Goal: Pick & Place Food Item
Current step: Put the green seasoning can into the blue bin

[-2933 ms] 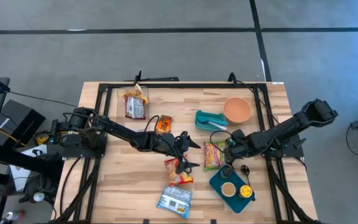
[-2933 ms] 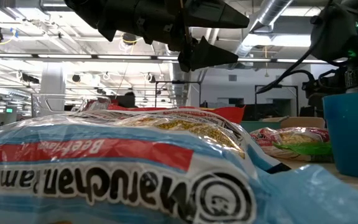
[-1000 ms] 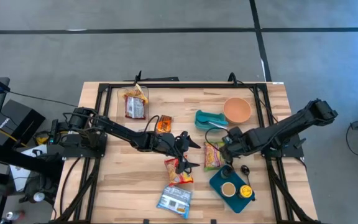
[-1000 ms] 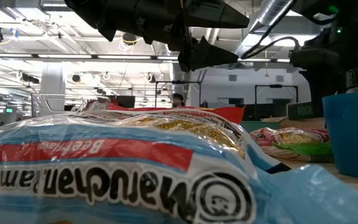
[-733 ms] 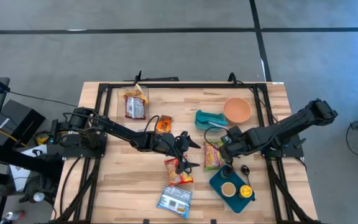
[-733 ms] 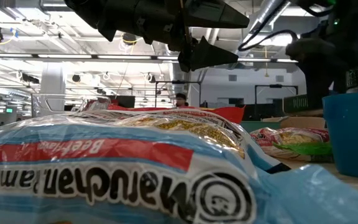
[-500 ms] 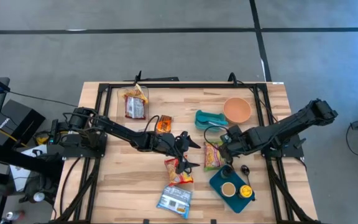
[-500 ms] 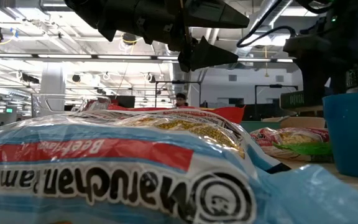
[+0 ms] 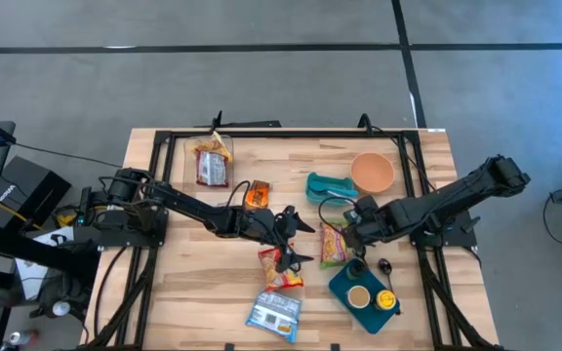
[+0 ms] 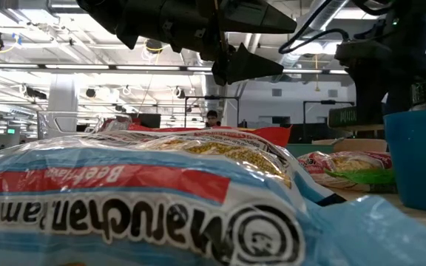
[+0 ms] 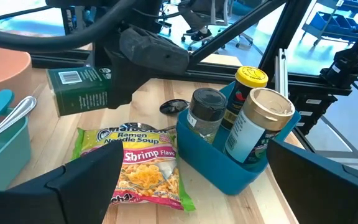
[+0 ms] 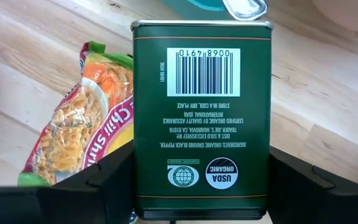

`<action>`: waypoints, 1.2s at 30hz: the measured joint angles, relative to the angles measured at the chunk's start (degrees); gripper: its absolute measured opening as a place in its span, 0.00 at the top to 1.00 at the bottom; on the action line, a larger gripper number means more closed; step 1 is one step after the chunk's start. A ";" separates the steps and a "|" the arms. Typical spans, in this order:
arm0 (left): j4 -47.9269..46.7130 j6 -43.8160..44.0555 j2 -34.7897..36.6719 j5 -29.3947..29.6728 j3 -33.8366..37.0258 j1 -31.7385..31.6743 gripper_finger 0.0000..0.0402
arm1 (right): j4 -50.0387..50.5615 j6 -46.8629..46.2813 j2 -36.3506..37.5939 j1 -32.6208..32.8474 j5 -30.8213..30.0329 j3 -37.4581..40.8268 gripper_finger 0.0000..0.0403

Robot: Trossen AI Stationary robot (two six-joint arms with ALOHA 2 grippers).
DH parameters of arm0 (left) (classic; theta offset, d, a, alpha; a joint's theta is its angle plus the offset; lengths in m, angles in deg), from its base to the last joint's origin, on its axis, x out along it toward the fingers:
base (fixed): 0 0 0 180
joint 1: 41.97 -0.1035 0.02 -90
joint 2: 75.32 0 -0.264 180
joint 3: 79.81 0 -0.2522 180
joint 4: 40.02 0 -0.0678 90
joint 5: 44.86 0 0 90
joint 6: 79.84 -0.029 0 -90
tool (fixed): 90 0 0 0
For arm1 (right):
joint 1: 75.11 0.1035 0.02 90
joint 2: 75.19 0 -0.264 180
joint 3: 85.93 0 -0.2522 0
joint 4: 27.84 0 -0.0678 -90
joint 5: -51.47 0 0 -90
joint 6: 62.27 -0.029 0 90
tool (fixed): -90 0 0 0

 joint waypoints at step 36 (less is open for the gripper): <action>3.34 0.00 0.00 0.02 0.00 0.00 0.03 | -3.36 3.25 5.56 -0.52 0.39 0.00 0.33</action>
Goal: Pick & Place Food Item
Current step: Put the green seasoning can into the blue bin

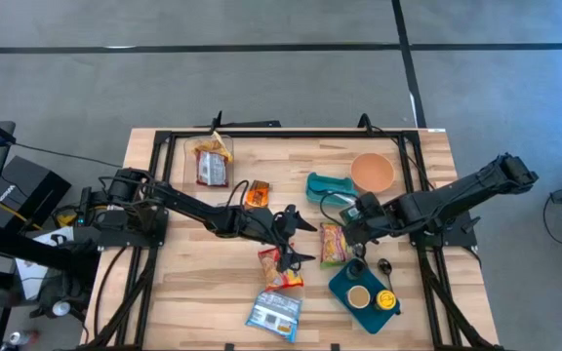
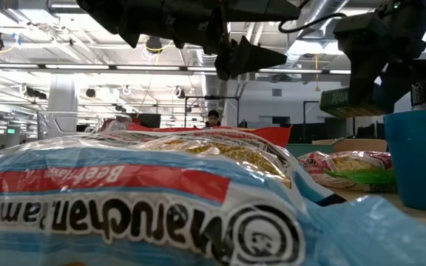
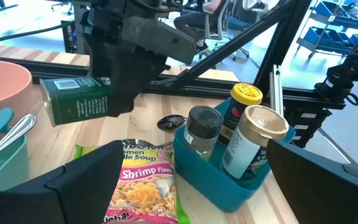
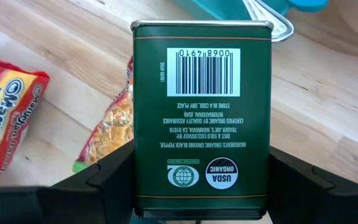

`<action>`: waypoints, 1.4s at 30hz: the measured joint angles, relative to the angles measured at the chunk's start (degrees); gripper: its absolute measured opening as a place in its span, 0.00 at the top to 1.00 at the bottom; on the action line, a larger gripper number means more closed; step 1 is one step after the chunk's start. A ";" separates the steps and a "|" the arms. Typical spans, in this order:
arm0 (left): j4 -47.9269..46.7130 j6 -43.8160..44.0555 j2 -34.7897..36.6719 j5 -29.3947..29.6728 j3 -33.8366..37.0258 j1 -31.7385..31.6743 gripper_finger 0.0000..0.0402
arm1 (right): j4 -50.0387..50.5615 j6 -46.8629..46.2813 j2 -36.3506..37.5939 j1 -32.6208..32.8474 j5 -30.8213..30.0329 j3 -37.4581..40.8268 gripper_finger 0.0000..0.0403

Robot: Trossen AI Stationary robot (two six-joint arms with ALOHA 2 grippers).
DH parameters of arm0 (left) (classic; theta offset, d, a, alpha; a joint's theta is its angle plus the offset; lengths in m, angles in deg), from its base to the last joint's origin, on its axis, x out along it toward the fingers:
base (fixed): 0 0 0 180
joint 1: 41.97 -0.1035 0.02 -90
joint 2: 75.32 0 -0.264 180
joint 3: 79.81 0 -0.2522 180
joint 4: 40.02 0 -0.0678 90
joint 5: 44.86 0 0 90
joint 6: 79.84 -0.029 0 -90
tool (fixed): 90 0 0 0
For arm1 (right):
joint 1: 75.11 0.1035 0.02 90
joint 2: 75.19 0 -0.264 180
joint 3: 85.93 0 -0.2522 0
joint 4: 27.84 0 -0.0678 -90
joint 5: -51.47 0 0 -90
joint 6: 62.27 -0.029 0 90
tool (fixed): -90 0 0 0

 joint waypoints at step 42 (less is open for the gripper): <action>0.77 0.00 0.00 -0.02 0.00 0.00 0.03 | -3.42 -4.10 4.08 0.00 10.79 0.00 0.33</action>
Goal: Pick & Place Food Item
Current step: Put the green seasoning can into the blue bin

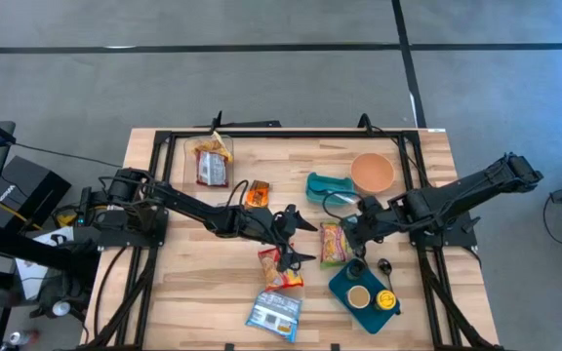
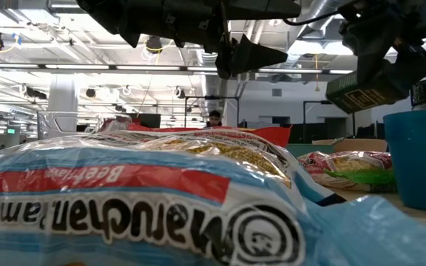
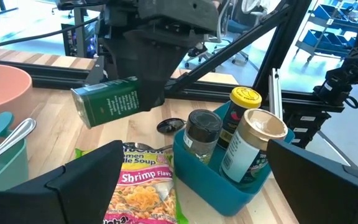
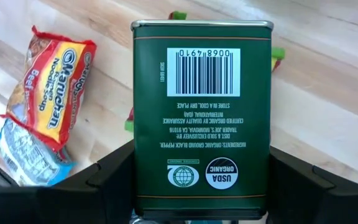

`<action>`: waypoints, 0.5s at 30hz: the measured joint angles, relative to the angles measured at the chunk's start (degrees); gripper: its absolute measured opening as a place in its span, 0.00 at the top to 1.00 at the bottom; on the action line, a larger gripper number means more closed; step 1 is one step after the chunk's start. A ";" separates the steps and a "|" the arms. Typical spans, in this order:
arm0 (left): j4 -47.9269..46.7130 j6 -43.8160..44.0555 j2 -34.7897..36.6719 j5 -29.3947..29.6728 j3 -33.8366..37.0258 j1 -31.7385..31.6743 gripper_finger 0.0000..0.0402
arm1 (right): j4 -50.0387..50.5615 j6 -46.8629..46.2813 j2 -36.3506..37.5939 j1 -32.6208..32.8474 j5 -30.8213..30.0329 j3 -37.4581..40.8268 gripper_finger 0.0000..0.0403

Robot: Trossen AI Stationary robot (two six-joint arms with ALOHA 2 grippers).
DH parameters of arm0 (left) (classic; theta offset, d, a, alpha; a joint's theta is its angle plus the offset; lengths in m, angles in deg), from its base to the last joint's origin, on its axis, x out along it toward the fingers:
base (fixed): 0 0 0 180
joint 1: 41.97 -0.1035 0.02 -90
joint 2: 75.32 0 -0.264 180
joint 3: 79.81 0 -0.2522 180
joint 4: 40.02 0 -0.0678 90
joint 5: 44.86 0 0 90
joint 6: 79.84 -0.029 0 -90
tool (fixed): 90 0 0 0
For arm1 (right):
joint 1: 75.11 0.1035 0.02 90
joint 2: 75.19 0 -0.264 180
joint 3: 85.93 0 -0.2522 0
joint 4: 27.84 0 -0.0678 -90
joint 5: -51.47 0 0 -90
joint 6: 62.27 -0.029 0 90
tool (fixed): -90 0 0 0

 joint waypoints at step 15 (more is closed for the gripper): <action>-0.02 0.00 0.00 0.02 0.00 0.00 0.03 | -1.48 -4.39 2.03 -0.07 4.31 0.00 0.33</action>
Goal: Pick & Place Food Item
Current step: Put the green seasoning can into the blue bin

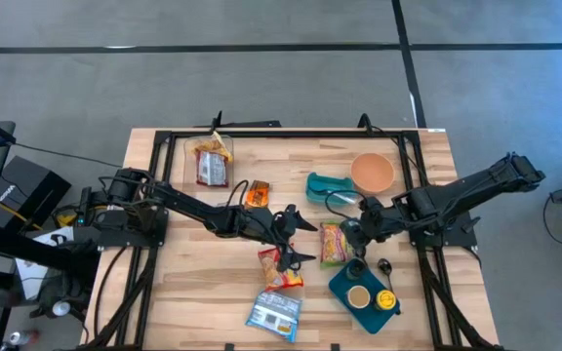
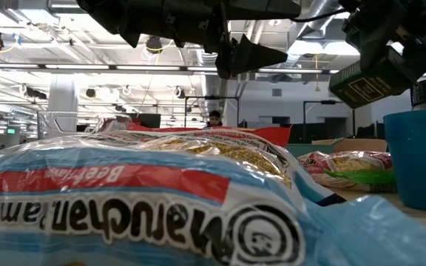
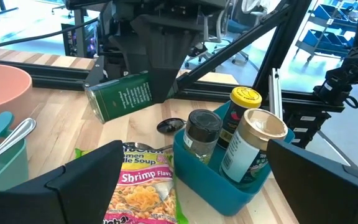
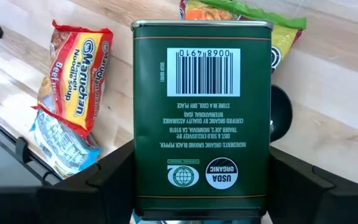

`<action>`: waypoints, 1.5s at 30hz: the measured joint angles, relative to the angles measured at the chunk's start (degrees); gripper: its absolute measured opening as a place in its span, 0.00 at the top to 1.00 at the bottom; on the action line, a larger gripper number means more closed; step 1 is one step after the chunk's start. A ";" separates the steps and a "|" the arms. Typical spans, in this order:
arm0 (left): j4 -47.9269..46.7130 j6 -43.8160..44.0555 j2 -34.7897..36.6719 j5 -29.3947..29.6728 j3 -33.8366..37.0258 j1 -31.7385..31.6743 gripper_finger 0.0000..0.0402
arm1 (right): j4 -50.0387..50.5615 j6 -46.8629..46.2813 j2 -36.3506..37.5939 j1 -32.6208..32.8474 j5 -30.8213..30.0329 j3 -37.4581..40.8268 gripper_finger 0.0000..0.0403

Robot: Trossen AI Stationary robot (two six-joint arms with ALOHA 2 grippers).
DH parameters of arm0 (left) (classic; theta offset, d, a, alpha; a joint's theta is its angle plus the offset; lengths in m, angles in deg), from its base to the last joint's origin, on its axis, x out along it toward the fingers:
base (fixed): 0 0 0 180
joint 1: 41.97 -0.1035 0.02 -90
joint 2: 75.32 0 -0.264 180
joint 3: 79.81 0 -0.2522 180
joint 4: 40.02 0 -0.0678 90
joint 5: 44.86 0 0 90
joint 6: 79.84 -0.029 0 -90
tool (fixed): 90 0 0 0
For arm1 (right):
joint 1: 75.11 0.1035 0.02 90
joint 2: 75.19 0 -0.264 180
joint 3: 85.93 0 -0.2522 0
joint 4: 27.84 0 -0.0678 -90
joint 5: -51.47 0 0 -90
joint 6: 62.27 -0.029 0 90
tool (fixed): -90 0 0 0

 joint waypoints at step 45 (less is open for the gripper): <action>0.00 0.00 0.00 -0.01 0.00 0.00 0.03 | 2.14 -31.59 5.49 -0.48 8.50 0.00 0.33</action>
